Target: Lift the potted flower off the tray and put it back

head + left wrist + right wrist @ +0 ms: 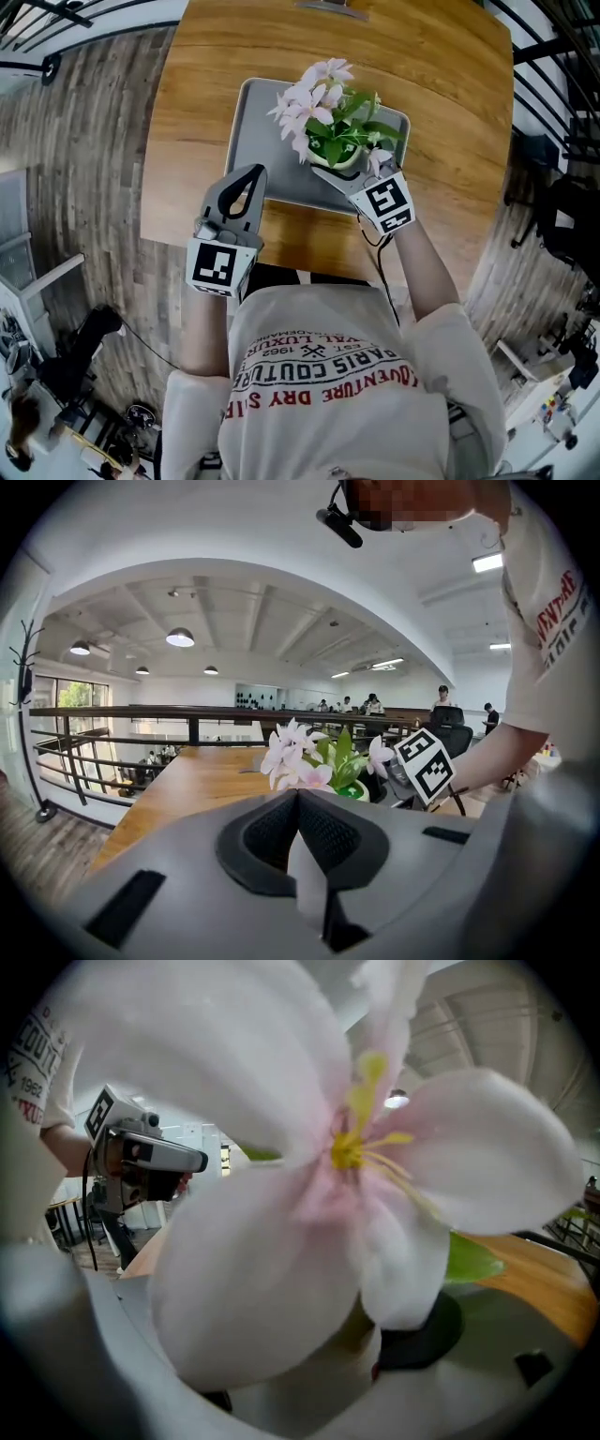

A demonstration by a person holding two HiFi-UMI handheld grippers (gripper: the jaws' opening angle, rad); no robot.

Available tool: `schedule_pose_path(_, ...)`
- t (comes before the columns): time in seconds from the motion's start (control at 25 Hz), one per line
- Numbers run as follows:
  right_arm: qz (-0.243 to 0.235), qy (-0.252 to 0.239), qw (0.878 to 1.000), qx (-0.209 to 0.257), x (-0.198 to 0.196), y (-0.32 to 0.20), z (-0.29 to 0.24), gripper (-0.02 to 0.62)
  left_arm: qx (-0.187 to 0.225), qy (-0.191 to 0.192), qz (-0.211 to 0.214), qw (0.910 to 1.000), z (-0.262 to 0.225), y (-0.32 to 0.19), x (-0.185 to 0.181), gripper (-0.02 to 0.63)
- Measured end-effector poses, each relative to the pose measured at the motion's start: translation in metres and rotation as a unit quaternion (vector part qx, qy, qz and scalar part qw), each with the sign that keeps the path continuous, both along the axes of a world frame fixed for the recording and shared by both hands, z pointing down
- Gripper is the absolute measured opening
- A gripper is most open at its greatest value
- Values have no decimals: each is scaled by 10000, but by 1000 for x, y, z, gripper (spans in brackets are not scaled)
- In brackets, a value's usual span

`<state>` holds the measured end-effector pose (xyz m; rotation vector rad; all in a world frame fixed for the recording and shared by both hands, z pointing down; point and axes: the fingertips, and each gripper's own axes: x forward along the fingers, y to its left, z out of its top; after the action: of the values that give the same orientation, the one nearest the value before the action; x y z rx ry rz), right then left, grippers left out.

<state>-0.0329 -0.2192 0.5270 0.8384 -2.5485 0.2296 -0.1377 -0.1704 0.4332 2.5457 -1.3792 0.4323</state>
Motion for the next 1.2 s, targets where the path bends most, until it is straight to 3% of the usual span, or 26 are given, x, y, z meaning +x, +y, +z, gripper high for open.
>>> schedule_pose_path(0.32, -478, 9, 9988, -88, -44, -5, 36, 488, -281, 55, -279, 9992, 34, -3, -29, 12)
schedule_pose_path(0.6, -741, -260, 9969, -57, -8, -5, 35, 486, -386, -108, -364, 9985, 37, -2, 11, 12)
schedule_pose_path(0.88, -686, -111, 9975, -77, -49, -4, 42, 486, -362, -124, -224, 9990, 44, -7, -24, 12)
schedule_pose_path(1.2, -216, -38, 9996, -190, -25, 5, 26, 486, -181, -94, -41, 9998, 25, -10, -14, 12)
